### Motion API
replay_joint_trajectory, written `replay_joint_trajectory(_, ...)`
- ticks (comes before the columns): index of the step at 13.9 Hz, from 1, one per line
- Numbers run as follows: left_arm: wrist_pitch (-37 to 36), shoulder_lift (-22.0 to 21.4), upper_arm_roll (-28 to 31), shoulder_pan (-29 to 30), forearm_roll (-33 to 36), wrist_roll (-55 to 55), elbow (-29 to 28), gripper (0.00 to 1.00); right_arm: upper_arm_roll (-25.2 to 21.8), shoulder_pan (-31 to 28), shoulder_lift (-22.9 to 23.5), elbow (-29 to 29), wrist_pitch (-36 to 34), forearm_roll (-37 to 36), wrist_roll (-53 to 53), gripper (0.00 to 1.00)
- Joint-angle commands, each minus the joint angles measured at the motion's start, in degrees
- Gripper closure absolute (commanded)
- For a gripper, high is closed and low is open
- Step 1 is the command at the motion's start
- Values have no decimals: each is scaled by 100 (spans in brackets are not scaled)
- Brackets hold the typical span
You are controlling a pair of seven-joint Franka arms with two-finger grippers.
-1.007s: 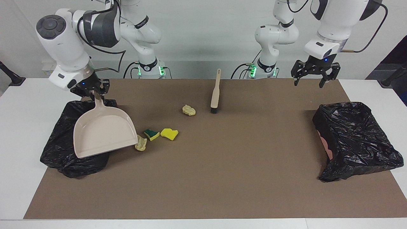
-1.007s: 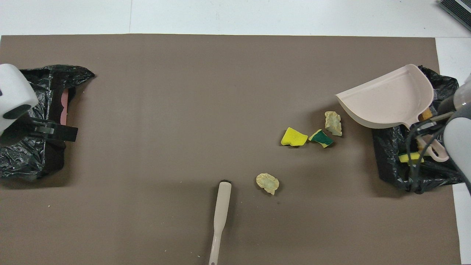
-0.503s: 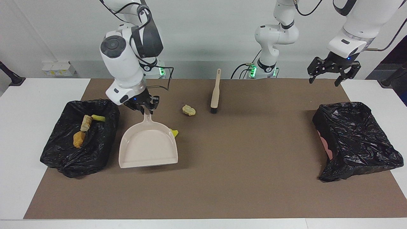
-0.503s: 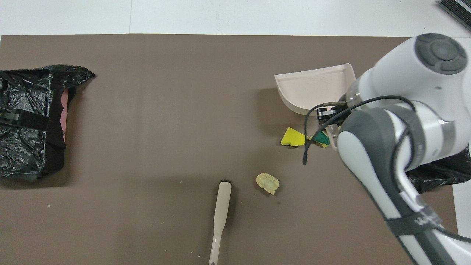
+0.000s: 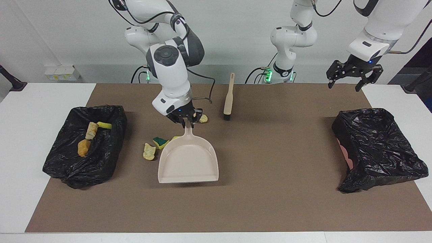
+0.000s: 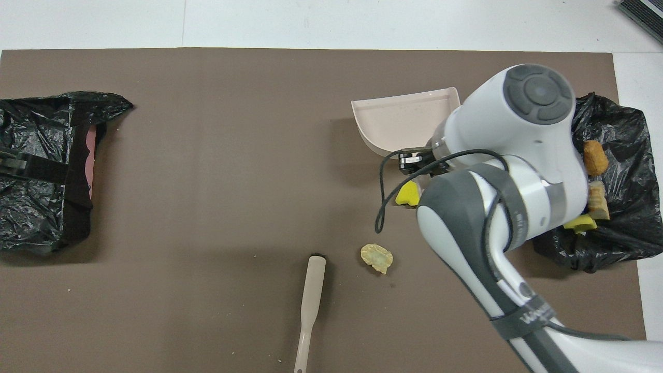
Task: Sweep and dump trash in bin
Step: 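Bring the empty dustpan back and set it on the table with the right gripper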
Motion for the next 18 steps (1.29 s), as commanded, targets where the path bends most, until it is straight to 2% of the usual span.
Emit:
replay_joint_trajectory(1,-154,25,82,-18,-59,71,132,0,-56,318,808,690,343,-132,662,100)
replay_joint_trajectory(3,-145,25,82,-18,-59,71,115,0,-39,390,1065,744,563,-509,1067,100)
replay_joint_trajectory(4,-145,25,82,-18,-59,62,115,0,-30,381,1074,744,599,-546,1104,84)
replay_joint_trajectory(5,-145,25,82,-18,-59,62,115,0,-39,390,1065,727,608,-564,1096,11)
replay_joint_trajectory(6,-145,25,82,-27,-59,54,115,0,-30,425,1057,736,600,-642,1122,0)
replay_joint_trajectory(9,-136,25,82,-27,-59,36,115,0,-21,531,926,710,556,-634,1078,0)
replay_joint_trajectory(13,-145,25,73,-36,-59,1,115,0,-4,548,434,428,-58,-520,893,0)
replay_joint_trajectory(14,-136,25,73,-36,-59,-17,115,0,144,522,311,350,-277,-407,859,0)
replay_joint_trajectory(16,-154,25,73,-44,-59,-17,115,0,278,539,3,-9,-367,84,980,0)
replay_joint_trajectory(18,-154,25,73,-36,-59,-8,115,0,295,801,-348,-536,-350,306,1112,0)
